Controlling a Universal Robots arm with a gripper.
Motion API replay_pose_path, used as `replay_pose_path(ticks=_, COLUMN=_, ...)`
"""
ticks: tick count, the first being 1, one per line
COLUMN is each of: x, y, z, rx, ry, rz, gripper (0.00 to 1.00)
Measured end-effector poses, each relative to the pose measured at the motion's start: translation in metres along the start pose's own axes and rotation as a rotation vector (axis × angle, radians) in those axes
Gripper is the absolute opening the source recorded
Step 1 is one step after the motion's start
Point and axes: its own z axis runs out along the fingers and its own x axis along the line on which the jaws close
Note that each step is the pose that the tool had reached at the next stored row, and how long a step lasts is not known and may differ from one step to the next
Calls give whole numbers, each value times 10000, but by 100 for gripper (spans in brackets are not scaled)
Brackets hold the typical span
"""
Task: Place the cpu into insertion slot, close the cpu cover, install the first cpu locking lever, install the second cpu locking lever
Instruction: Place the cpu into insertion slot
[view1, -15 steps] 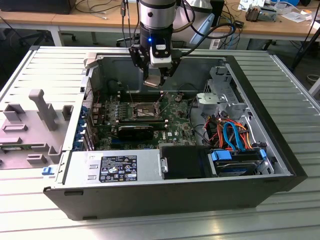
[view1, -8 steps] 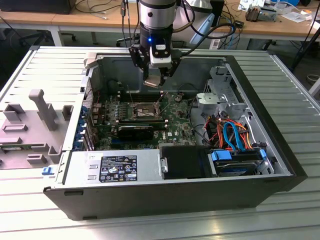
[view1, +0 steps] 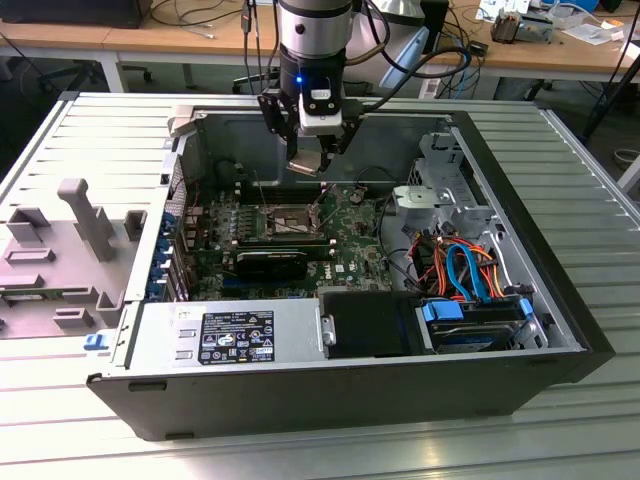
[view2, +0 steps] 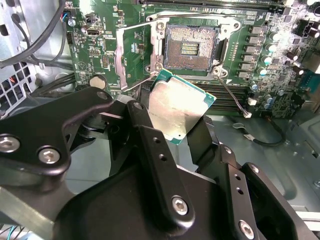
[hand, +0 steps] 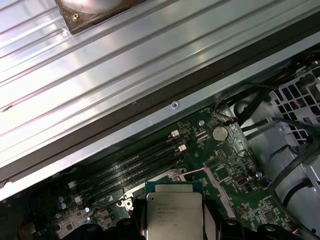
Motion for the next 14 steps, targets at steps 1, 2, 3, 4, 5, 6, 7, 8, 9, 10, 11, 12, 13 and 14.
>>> replay_pose_path(ticks=1, x=0, y=0, z=0, rx=0, ry=-1, rz=6, gripper=54)
replay_pose_path(ticks=2, x=0, y=0, z=0, rx=0, ry=-2, rz=13, gripper=54)
replay_pose_path(ticks=3, x=0, y=0, z=0, rx=0, ry=-2, rz=20, gripper=54)
replay_pose_path(ticks=4, x=0, y=0, z=0, rx=-1, ry=-2, rz=26, gripper=54)
replay_pose_path(ticks=5, x=0, y=0, z=0, rx=-1, ry=-3, rz=33, gripper=54)
replay_pose_path(ticks=6, x=0, y=0, z=1, rx=-1, ry=-4, rz=39, gripper=54)
replay_pose_path(ticks=7, x=0, y=0, z=1, rx=0, ry=-4, rz=46, gripper=54)
replay_pose_path(ticks=8, x=0, y=0, z=1, rx=0, ry=-5, rz=51, gripper=54)
replay_pose_path(ticks=9, x=0, y=0, z=1, rx=0, ry=-5, rz=58, gripper=54)
replay_pose_path(ticks=10, x=0, y=0, z=1, rx=-1, ry=-6, rz=64, gripper=54)
replay_pose_path(ticks=11, x=0, y=0, z=1, rx=-1, ry=-7, rz=73, gripper=54)
replay_pose_path(ticks=12, x=0, y=0, z=1, rx=-2, ry=-7, rz=79, gripper=54)
replay_pose_path(ticks=13, x=0, y=0, z=1, rx=-2, ry=-8, rz=85, gripper=54)
replay_pose_path(ticks=14, x=0, y=0, z=1, rx=-2, ry=-8, rz=89, gripper=54)
